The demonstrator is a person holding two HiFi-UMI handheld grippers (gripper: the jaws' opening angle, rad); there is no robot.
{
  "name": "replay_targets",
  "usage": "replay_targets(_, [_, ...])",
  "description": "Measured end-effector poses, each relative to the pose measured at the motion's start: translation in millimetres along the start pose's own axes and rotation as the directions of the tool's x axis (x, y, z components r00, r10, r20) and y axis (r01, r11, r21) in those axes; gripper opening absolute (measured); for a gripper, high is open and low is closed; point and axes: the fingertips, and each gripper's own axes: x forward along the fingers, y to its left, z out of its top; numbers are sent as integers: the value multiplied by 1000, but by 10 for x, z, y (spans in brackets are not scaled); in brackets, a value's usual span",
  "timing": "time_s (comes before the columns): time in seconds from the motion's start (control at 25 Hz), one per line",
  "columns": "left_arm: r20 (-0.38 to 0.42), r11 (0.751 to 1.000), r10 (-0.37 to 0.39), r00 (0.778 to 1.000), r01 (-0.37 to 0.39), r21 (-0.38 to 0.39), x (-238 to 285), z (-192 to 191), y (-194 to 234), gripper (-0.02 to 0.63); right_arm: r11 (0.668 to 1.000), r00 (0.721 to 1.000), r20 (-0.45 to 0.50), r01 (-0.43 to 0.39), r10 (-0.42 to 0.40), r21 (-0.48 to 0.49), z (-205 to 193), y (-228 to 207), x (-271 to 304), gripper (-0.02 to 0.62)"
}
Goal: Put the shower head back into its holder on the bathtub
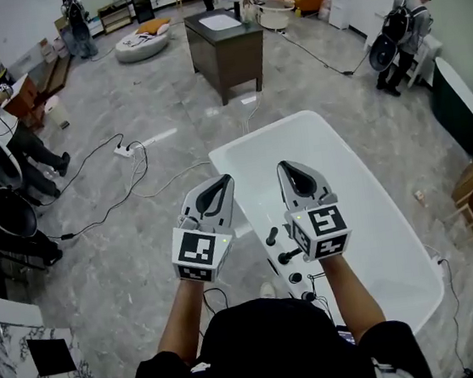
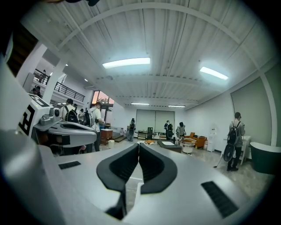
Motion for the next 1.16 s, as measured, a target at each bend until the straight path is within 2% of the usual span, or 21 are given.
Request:
replay_targets(0.2, [11, 1000, 2, 1000, -2, 6, 13, -87, -5, 14, 1000, 1000, -3, -3, 3, -3, -40, 14, 7, 23])
replay_targets(0.4, [-8, 1000, -3, 1000, 3, -22, 13, -42, -19, 14, 1000, 1000, -7, -3, 3, 1, -35, 26, 19, 23])
replay_targets(0.56, [6, 1000, -3, 1000, 3, 2, 45, -120, -20, 14, 1000, 1000, -14, -1, 1, -3, -69, -1, 21, 23])
replay_targets(1.16, [5, 1000, 5, 1000, -5, 3, 69, -123, 39, 14, 1000, 1000, -21, -6, 6, -8, -77, 10, 85, 23])
